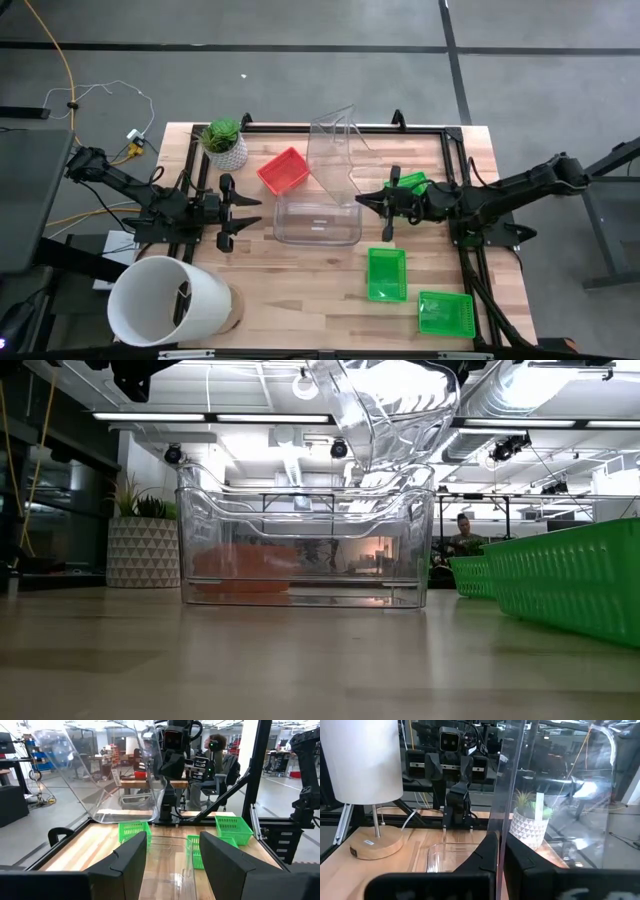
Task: Stack baskets by color
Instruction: Stack the top transparent bin on the bottom transparent bins
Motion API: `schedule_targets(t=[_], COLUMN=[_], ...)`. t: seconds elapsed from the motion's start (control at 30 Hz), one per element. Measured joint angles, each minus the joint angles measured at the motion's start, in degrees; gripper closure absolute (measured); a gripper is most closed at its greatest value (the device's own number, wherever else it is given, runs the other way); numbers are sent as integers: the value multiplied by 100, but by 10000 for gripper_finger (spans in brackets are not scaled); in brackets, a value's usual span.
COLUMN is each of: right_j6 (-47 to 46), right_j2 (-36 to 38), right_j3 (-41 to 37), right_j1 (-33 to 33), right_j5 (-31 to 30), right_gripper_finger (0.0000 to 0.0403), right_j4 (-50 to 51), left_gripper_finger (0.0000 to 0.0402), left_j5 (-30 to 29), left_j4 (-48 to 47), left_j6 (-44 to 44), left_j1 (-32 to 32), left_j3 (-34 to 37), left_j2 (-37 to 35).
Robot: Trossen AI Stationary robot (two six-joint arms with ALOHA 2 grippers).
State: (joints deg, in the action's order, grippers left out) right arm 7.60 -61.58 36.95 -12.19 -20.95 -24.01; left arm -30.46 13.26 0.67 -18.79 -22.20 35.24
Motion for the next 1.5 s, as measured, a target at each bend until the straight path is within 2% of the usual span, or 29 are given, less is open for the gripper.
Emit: schedule_targets(t=[0.13, 0.27, 0.37, 0.5, 0.7, 0.87, 1.03, 1.5], right_j6=[-196, -109, 37, 12, -398, -765, -1097, -1835], right_j2=[-26, -323, -780, -1528, -2631, -3256, -3530, -3530], right_j3=[55, 630, 1301, 2289, 3684, 4469, 4851, 4876], right_j1=[-20, -198, -336, -380, -400, -395, -398, -389], right_j5=[21, -252, -461, -391, -370, -451, -425, 150], right_gripper_finger=[403, 403, 403, 403, 403, 403, 403, 402], right_j4=[29, 608, 1329, 2454, 4559, 5766, 6442, 7005], left_gripper_finger=[230, 230, 230, 230, 230, 230, 230, 230], left_j5=[-5, -24, -25, -68, -68, -67, -68, -68], left_j4=[2, 4, 8, 1, -15, -20, -18, -17], left_j6=[0, 0, 0, 0, 0, 0, 0, 0], left_j1=[0, 1, 2, 2, 2, 2, 1, 2], left_j3=[0, 0, 0, 0, 0, 0, 0, 0], left_j2=[0, 1, 1, 2, 2, 2, 2, 2])
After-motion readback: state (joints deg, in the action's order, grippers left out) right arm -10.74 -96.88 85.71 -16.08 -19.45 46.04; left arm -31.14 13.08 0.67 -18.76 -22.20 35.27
